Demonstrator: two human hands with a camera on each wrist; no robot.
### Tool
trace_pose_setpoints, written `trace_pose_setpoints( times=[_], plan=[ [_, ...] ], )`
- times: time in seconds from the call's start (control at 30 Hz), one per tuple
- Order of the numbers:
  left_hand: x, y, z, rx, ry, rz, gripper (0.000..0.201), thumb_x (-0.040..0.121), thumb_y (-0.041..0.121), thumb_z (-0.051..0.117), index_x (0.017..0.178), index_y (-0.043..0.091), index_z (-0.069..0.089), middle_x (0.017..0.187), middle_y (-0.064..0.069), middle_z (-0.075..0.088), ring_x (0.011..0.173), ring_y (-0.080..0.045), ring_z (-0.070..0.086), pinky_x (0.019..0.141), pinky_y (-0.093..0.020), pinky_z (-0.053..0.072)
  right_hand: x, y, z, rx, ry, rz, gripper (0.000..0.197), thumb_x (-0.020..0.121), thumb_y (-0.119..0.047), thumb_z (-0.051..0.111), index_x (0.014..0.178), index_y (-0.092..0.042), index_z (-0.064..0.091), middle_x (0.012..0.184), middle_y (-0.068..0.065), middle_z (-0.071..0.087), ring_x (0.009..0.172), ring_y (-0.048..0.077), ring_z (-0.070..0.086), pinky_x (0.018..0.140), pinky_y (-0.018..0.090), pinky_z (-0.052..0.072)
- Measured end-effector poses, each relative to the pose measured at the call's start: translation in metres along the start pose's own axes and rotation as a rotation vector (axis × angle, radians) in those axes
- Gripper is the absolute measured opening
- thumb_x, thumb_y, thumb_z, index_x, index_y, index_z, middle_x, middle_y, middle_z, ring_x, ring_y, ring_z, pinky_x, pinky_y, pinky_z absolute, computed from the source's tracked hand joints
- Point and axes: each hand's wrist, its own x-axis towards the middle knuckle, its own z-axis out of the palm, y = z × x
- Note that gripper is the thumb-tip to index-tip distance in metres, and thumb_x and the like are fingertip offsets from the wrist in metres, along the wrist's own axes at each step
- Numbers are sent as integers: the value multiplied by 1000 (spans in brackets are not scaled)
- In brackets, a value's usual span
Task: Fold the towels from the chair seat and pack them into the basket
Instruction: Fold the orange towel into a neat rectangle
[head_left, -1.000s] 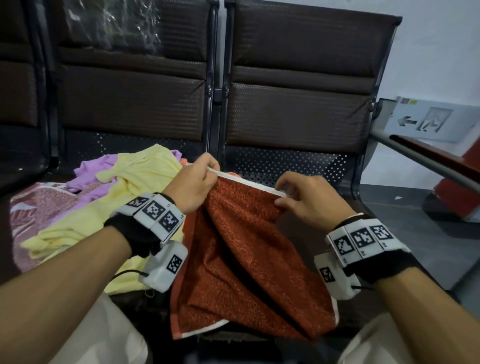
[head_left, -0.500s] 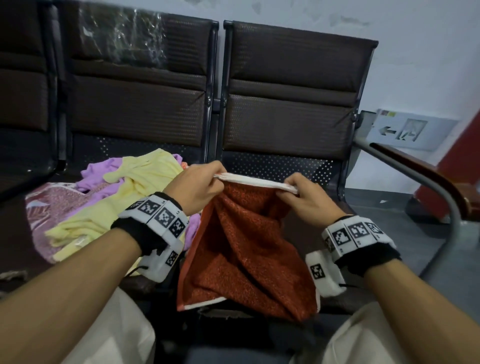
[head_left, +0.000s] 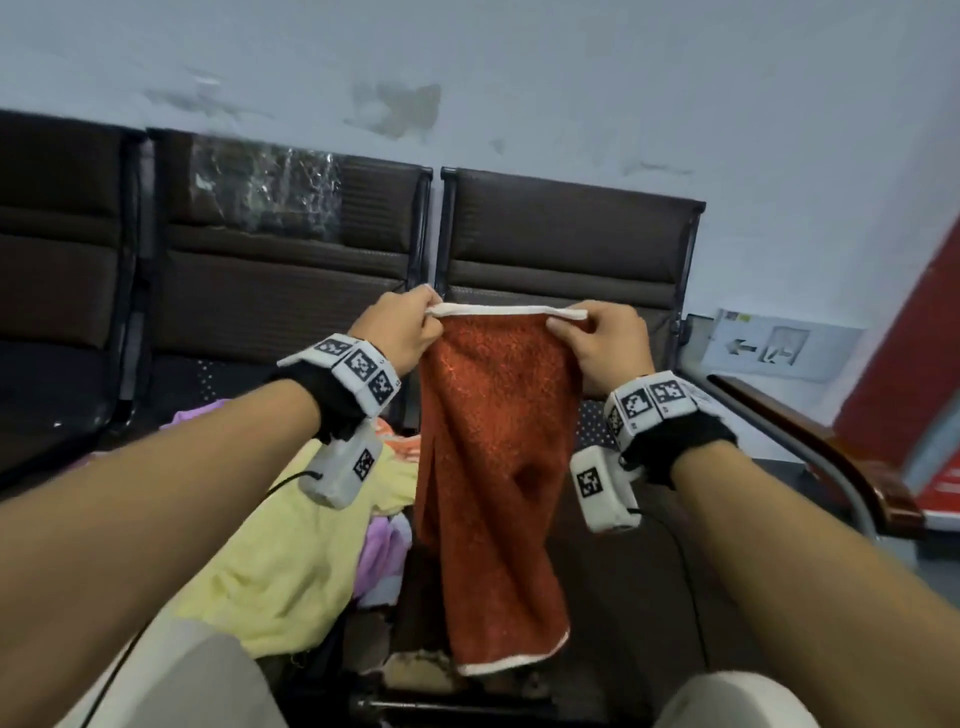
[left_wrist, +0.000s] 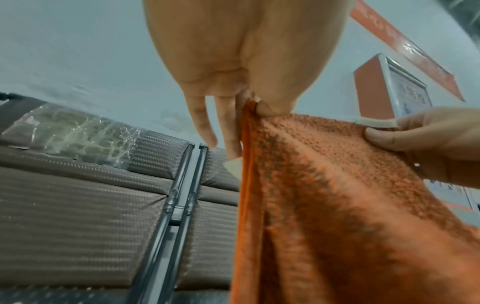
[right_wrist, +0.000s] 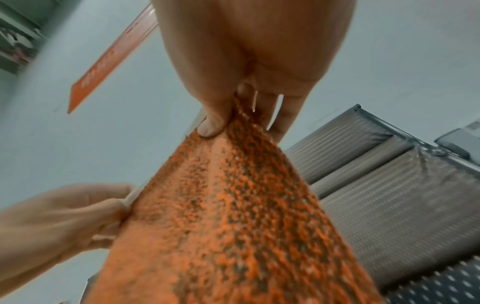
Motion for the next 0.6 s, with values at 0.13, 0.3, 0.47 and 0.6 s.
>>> trace_pose_setpoints(
  times=[0.13, 0.3, 0.47, 0.6],
  plan=[
    [28, 14, -2, -98, 143, 27, 20, 88, 13, 45, 103, 10, 58, 97, -20, 66, 91, -36, 59, 75, -36, 43, 18, -1, -8, 43, 135, -79, 12, 85, -19, 68, 94, -13, 73, 88, -4, 69, 85, 6, 58, 71, 9, 33],
    [10, 15, 5, -229, 150, 98, 20, 88, 8, 44, 101, 11, 59, 92, -6, 65, 82, -18, 57, 70, -24, 37, -1, 13, -12, 140, 97, -83, 6, 88, -16, 64, 91, -20, 67, 80, -16, 61, 77, -2, 56, 70, 4, 37],
    [-65, 1, 41, -377, 21, 14, 20, 90, 5, 42, 96, 16, 57, 81, 5, 59, 73, -9, 53, 67, -18, 38, -74, 38, -1, 129, -53, -41, 7, 91, -18, 61, 87, -23, 58, 76, -20, 57, 75, -12, 53, 67, 2, 36],
    [-136, -11, 72, -429, -265, -9, 21, 94, 2, 41, 105, 12, 56, 97, 3, 59, 90, -8, 53, 82, -25, 39, -144, 59, 2, 39, -311, 39, 8, 89, -21, 64, 84, -27, 60, 75, -20, 59, 75, -14, 53, 67, 1, 35]
  ],
)
